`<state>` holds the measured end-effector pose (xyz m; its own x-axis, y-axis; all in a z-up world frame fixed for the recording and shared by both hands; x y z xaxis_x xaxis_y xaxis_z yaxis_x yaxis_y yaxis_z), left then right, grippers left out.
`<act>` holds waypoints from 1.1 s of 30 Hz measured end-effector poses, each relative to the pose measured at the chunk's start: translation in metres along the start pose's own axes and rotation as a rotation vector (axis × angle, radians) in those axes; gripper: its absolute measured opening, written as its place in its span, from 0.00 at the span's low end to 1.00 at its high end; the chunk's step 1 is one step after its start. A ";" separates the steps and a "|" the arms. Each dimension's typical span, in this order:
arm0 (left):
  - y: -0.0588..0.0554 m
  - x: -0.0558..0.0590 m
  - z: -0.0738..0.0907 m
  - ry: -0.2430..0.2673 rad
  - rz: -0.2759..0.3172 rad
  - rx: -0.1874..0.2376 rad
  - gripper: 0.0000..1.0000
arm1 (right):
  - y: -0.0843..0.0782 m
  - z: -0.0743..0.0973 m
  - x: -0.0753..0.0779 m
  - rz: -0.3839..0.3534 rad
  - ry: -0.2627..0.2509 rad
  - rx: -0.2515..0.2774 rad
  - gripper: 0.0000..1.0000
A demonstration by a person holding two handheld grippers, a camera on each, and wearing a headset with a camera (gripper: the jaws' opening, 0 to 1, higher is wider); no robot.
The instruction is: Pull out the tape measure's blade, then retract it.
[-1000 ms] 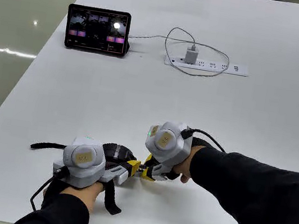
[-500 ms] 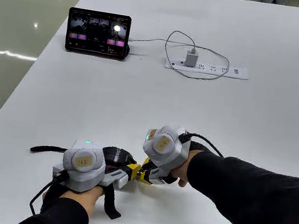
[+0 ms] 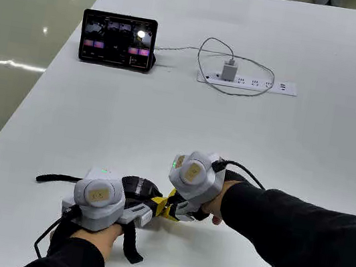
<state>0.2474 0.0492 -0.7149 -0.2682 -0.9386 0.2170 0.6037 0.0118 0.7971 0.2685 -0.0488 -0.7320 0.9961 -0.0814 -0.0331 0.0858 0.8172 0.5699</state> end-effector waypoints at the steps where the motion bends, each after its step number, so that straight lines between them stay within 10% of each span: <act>1: 0.000 0.000 0.000 0.000 0.000 0.000 0.60 | 0.000 0.000 0.000 0.000 -0.001 0.000 0.10; 21: 0.002 0.001 0.001 -0.018 -0.037 -0.035 0.62 | 0.003 0.000 -0.006 0.042 -0.059 -0.003 0.12; 33: 0.005 0.005 0.010 -0.145 -0.171 -0.071 0.69 | -0.005 0.024 -0.001 -0.021 -0.096 0.039 0.16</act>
<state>0.2418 0.0482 -0.7039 -0.4732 -0.8655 0.1644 0.5897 -0.1726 0.7889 0.2670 -0.0661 -0.7151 0.9875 -0.1544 0.0327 0.1040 0.7922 0.6014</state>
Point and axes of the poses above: the centre of the closed fingertips' face, and the gripper's own axes: z roughly backward along the fingers, x roughly to its right, y roughly out of its top, the point moved 6 cm from there along z, roughly backward along the fingers, and after that the axes turned 3 degrees about -y, right-handed, at the moved point
